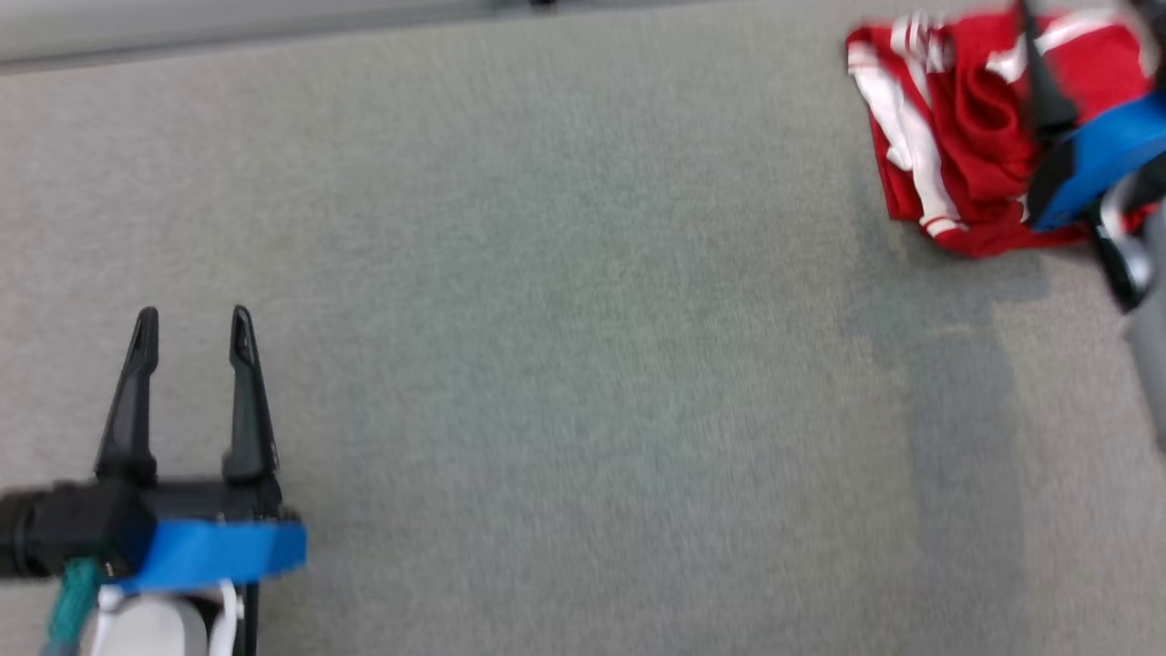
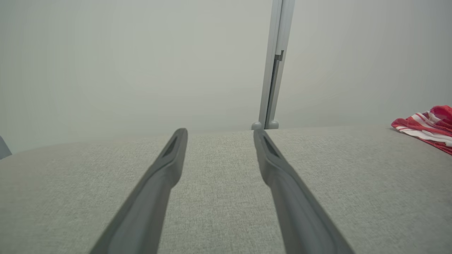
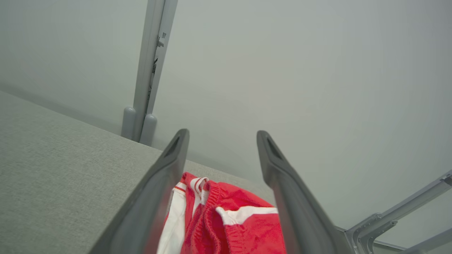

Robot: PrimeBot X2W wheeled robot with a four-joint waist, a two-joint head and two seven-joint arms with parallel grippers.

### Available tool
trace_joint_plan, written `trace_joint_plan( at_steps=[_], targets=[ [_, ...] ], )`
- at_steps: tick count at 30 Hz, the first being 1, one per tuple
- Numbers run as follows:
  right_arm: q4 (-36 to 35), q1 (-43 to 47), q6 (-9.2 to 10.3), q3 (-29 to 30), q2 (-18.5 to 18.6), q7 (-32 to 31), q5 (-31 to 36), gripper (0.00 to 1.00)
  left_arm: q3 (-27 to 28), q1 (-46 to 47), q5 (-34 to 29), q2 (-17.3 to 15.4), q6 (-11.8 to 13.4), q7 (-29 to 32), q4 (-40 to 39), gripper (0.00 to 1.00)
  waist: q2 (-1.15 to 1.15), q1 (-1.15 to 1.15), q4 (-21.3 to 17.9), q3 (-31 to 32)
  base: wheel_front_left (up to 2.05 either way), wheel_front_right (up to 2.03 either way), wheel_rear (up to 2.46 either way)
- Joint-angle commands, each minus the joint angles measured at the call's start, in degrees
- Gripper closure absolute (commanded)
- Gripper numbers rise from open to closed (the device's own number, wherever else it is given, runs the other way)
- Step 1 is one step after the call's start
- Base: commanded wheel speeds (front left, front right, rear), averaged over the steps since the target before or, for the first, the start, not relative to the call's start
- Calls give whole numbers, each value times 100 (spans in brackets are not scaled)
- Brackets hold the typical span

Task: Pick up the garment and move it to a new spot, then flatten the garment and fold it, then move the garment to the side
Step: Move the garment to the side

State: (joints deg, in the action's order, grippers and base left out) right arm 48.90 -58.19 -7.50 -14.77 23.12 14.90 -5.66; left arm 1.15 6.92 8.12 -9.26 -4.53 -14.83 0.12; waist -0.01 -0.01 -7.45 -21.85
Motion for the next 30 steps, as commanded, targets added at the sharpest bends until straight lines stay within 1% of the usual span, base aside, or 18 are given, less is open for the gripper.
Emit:
trace_joint_plan(
  at_steps=[1,7,16,24,25,30],
  targets=[
    [-244,277,1,31,-110,31,-50,0,18,-115,26,32,27,-33,70,0,1,1,-14,247,0,0,0],
    [-1120,1401,0,163,-542,30,-333,0,28,-478,94,166,36,-38,292,0,1,1,295,839,0,0,0],
    [-1890,3020,0,418,-988,31,-535,0,-35,-893,99,339,40,-41,616,0,1,1,687,1612,0,0,0],
    [-2495,4321,0,862,-1388,28,-426,0,-11,-1069,127,360,-25,-41,911,0,1,1,831,1995,0,0,0],
    [-2495,4321,0,862,-1388,28,-426,0,-11,-1069,127,360,-25,-41,911,0,1,1,831,1995,0,0,0],
    [-2865,4923,0,1149,-1620,30,-297,0,-10,-1131,102,382,-41,-42,1017,0,1,1,807,2125,0,0,0]
  ],
)
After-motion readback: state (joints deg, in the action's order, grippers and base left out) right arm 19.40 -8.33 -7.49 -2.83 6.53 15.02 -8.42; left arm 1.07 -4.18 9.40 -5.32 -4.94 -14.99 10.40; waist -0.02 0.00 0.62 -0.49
